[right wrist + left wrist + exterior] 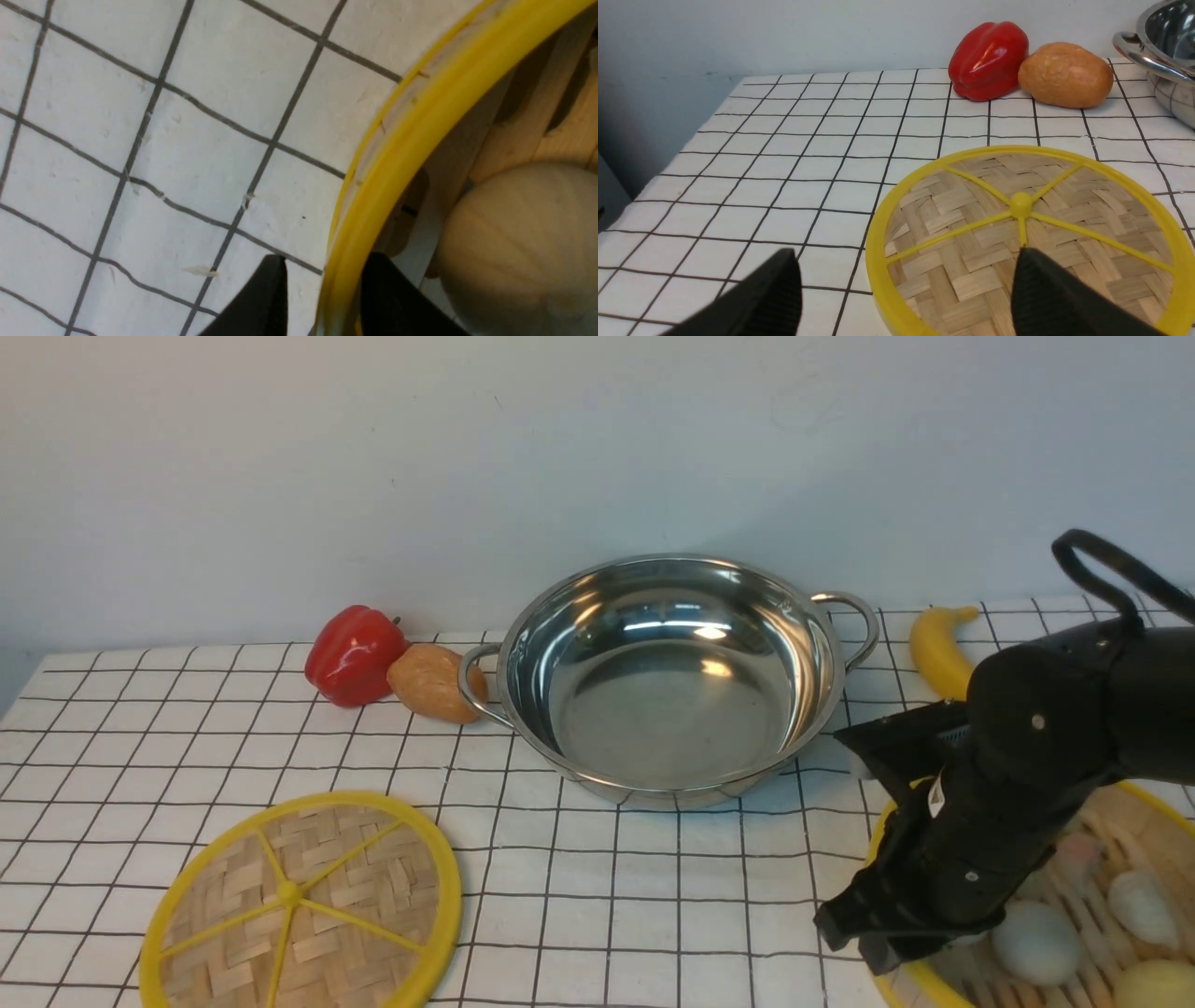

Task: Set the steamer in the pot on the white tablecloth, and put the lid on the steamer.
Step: 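Reach for and grasp the rim of the bamboo steamer holding the buns with the right gripper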

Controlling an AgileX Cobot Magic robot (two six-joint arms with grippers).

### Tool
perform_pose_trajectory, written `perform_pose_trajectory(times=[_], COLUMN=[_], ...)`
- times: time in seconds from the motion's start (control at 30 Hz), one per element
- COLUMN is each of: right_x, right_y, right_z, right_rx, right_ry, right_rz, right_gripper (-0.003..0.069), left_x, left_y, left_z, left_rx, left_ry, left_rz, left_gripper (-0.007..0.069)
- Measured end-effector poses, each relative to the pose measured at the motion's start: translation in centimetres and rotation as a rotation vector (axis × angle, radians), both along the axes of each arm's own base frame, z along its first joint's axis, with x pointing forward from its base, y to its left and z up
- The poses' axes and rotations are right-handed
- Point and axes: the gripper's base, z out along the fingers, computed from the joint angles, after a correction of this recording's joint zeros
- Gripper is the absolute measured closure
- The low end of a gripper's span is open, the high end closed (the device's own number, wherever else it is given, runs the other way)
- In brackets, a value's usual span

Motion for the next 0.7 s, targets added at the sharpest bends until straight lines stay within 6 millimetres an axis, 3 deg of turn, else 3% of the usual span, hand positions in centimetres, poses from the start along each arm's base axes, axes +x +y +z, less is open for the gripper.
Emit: perform_pose_trajectory(times=[0.37,0.7], right_x=[0.0,-0.17], right_y=[0.0,-0.19], right_z=[0.0,-0.04], right_rx=[0.0,-0.021], right_ry=[0.001,0.019], right_rz=[-0.004,0.001], right_gripper=[0.042,0.0582], left_x=[0.0,0.0], left_y=[0.0,0.0], left_z=[0.0,0.0], left_rx=[0.0,0.0], left_ry=[0.0,0.0], left_rz=[0.0,0.0], left_gripper=[0.0067,0.0067])
